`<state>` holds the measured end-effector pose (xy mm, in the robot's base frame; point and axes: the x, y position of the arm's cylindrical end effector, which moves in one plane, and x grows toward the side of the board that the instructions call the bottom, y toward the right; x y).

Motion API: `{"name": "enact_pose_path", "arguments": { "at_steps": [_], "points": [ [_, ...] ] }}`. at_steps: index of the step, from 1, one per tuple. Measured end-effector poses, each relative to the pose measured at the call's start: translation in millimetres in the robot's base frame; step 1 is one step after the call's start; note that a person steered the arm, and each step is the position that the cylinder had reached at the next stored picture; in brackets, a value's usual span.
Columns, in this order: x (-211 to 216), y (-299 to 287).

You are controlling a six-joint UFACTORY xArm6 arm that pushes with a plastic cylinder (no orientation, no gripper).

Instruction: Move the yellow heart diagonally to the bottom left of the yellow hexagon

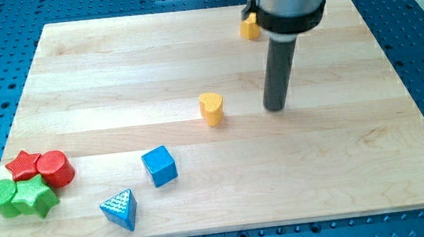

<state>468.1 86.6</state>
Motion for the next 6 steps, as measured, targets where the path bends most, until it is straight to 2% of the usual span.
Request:
{"name": "enact_pose_path", "arguments": {
  "at_steps": [1,2,4,5,6],
  "points": [
    [36.4,-33.8],
    [3.8,-81.3],
    [-77.0,-133.4],
    [-87.9,-177.9],
    [-104.9,-37.3]
  ]
}}
